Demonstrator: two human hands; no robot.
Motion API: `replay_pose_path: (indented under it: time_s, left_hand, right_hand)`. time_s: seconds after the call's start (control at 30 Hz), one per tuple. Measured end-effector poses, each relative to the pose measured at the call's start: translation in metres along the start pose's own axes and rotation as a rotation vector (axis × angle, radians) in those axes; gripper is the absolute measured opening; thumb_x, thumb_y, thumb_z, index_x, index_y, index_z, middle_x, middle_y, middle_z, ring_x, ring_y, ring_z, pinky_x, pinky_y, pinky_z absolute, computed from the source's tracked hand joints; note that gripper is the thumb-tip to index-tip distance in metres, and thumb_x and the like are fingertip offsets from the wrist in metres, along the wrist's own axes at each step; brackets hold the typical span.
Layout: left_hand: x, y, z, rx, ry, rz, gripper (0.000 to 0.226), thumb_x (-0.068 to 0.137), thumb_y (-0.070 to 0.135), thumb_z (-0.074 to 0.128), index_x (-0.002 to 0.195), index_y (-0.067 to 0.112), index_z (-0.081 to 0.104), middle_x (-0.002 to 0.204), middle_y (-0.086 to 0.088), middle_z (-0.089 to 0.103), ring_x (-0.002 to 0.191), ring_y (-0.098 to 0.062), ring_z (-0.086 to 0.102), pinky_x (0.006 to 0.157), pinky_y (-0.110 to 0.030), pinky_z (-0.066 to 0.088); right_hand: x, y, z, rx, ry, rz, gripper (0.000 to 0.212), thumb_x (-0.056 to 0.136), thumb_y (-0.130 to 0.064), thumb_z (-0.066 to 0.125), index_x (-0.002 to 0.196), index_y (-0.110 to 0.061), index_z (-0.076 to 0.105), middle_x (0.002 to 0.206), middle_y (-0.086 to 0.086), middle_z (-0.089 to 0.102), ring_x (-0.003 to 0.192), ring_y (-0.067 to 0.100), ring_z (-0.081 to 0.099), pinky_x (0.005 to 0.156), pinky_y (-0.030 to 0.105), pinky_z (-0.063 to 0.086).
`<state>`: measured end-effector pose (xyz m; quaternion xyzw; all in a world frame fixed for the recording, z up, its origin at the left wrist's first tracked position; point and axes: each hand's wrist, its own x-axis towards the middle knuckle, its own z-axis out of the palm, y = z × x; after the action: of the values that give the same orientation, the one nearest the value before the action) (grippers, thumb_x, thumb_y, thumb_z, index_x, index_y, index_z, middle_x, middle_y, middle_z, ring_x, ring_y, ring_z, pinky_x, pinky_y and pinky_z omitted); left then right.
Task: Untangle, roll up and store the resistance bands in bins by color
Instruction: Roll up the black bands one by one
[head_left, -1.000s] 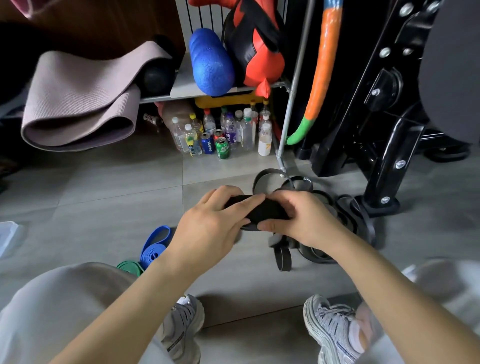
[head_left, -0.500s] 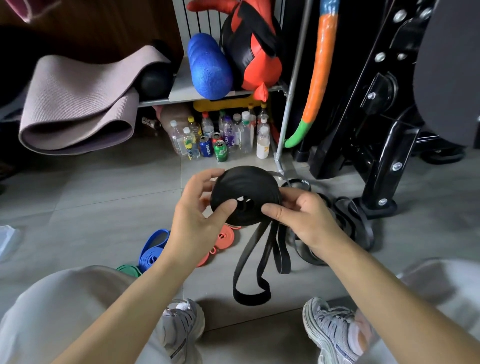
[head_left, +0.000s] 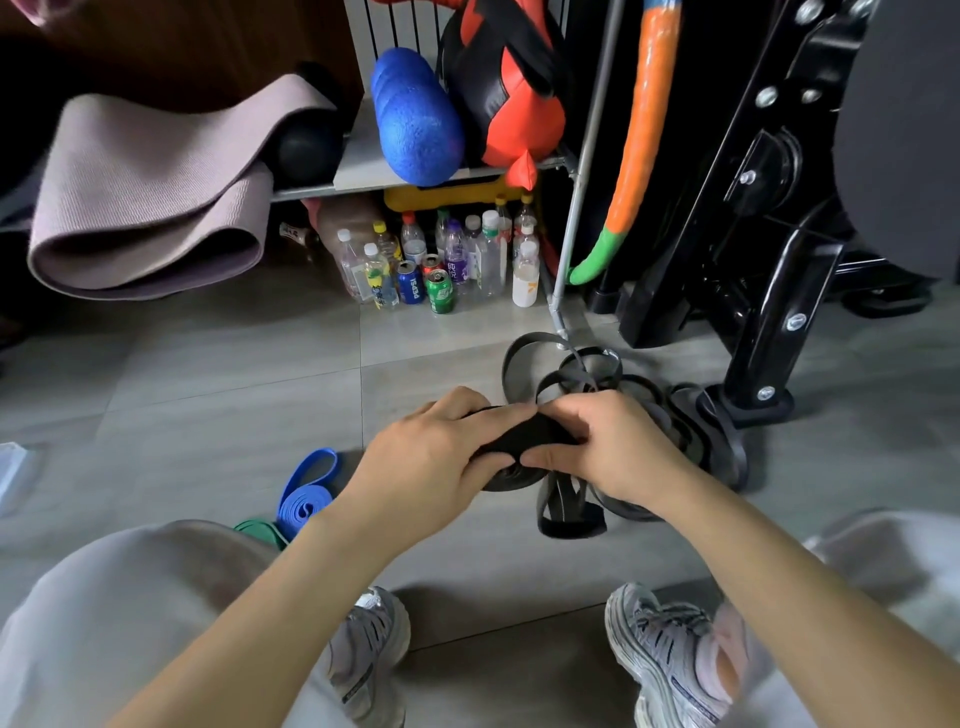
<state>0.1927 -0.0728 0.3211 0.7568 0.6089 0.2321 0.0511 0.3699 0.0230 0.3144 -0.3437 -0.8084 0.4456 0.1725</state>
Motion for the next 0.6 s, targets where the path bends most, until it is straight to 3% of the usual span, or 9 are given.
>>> replay_pose_path:
  time_s: [0.2, 0.27, 0.37, 0.47, 0.53, 0.6]
  left_hand:
    - [0.002, 0.003, -0.002, -0.039, 0.069, -0.068, 0.041, 0.083, 0.034, 0.044, 0.123, 0.046, 0.046, 0.102, 0.009, 0.059, 0.085, -0.016, 0.061, 0.066, -0.034, 0.055]
    - [0.004, 0.003, -0.007, -0.197, 0.159, -0.149, 0.041, 0.085, 0.027, 0.055, 0.12, 0.048, 0.053, 0.102, 0.01, 0.059, 0.092, -0.007, 0.058, 0.077, -0.028, 0.052]
    - [0.005, 0.003, -0.016, -0.462, 0.29, -0.285, 0.056, 0.083, 0.009, 0.067, 0.11, 0.056, 0.054, 0.101, 0.018, 0.06, 0.099, 0.002, 0.054, 0.082, -0.011, 0.044]
    - [0.006, 0.002, -0.019, -0.64, 0.361, -0.344, 0.064, 0.081, 0.004, 0.068, 0.104, 0.063, 0.055, 0.1, 0.023, 0.063, 0.1, -0.006, 0.06, 0.089, -0.022, 0.049]
    - [0.006, 0.005, -0.019, -0.768, 0.402, -0.365, 0.064, 0.081, -0.001, 0.066, 0.102, 0.059, 0.058, 0.096, 0.026, 0.064, 0.093, -0.007, 0.063, 0.08, -0.028, 0.053]
    - [0.007, 0.006, -0.02, -0.885, 0.427, -0.381, 0.058, 0.083, -0.005, 0.062, 0.103, 0.049, 0.059, 0.093, 0.022, 0.064, 0.087, -0.006, 0.064, 0.068, -0.025, 0.054]
  right_hand:
    - [0.0, 0.0, 0.0, 0.119, 0.02, 0.008, 0.027, 0.072, -0.021, 0.08, 0.097, -0.019, 0.07, 0.086, 0.002, 0.074, 0.083, 0.016, 0.07, 0.08, 0.044, 0.055]
    - [0.001, -0.003, -0.007, 0.231, 0.049, 0.01, 0.026, 0.067, -0.024, 0.08, 0.091, -0.024, 0.068, 0.084, -0.002, 0.074, 0.082, 0.012, 0.07, 0.078, 0.035, 0.057]
    - [0.002, -0.006, -0.012, 0.482, 0.068, 0.015, 0.031, 0.058, -0.023, 0.074, 0.089, -0.025, 0.066, 0.084, -0.011, 0.074, 0.084, 0.006, 0.069, 0.078, 0.022, 0.053]
    - [0.002, -0.009, -0.012, 0.561, 0.097, -0.022, 0.03, 0.059, -0.015, 0.071, 0.088, -0.023, 0.067, 0.082, -0.013, 0.074, 0.083, 0.003, 0.069, 0.074, 0.015, 0.051]
    - [0.003, -0.011, -0.011, 0.609, 0.115, -0.045, 0.029, 0.06, -0.012, 0.071, 0.084, -0.027, 0.071, 0.082, -0.011, 0.074, 0.082, 0.004, 0.069, 0.074, 0.015, 0.052]
    - [0.003, -0.012, -0.01, 0.63, 0.133, -0.052, 0.028, 0.06, -0.011, 0.071, 0.083, -0.027, 0.072, 0.084, -0.01, 0.074, 0.085, 0.005, 0.069, 0.078, 0.017, 0.052]
